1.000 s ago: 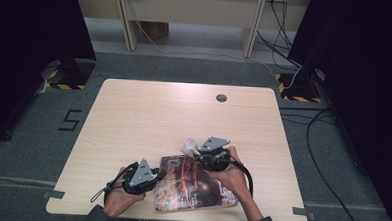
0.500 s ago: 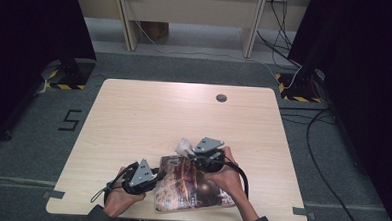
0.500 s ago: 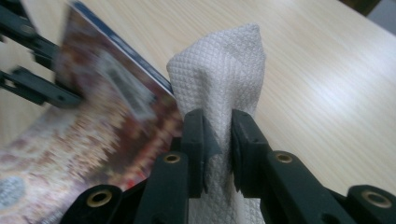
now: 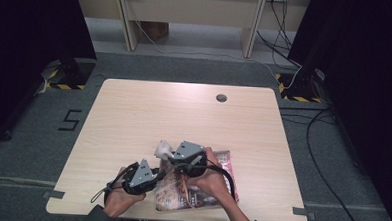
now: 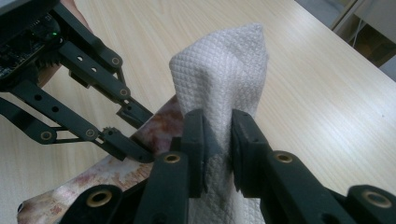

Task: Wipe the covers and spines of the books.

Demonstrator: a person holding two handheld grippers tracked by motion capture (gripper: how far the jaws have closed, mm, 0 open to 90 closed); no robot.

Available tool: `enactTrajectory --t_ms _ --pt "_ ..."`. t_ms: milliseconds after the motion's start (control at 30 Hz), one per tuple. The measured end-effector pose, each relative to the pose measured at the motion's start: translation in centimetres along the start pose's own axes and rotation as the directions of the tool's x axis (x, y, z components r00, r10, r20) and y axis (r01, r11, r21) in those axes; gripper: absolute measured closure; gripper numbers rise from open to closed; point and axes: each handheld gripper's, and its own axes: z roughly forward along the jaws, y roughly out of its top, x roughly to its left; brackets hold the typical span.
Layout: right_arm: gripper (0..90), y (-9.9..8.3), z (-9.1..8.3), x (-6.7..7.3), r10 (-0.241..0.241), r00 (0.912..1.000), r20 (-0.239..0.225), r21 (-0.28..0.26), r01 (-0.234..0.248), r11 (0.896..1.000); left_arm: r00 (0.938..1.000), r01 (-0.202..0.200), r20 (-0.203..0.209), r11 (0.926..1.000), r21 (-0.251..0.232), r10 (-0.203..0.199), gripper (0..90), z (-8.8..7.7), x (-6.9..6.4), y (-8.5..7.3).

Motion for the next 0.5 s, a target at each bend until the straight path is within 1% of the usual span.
enactTrajectory --t_ms 100,267,300,333,367,500 --pt "77.2 -0.4 -0.1 -0.6 0.0 0.9999 0.011 0.015 0.0 1.0 1.0 0.002 0.002 1.0 -0.002 -0.002 76.0 0.0 0.0 0.0" --pt "77.2 -1.7 -0.3 -1.9 0.048 0.9983 0.034 0.045 -0.05 0.998 1.0 0.002 0.0 1.0 -0.002 -0.002 75.7 0.0 0.0 0.0" --pt "77.2 -2.0 -0.3 -2.2 0.049 0.9982 0.036 0.048 -0.051 0.998 1.0 0.001 0.0 1.0 0.0 -0.001 75.6 0.0 0.0 0.0" --pt "77.2 -2.3 -0.4 -2.5 0.063 0.9972 0.041 0.054 -0.065 0.996 1.0 -0.001 0.0 1.0 0.001 0.001 75.5 0.0 0.0 0.0" --pt "77.2 -2.6 -0.4 -2.8 0.065 0.9968 0.047 0.058 -0.068 0.996 1.0 -0.001 0.0 1.0 0.001 0.001 75.5 0.0 0.0 0.0" --pt "77.2 -4.0 -0.6 -4.1 0.106 0.992 0.068 0.086 -0.112 0.99 1.0 -0.001 -0.002 1.0 0.001 0.001 75.3 0.0 0.0 0.0"
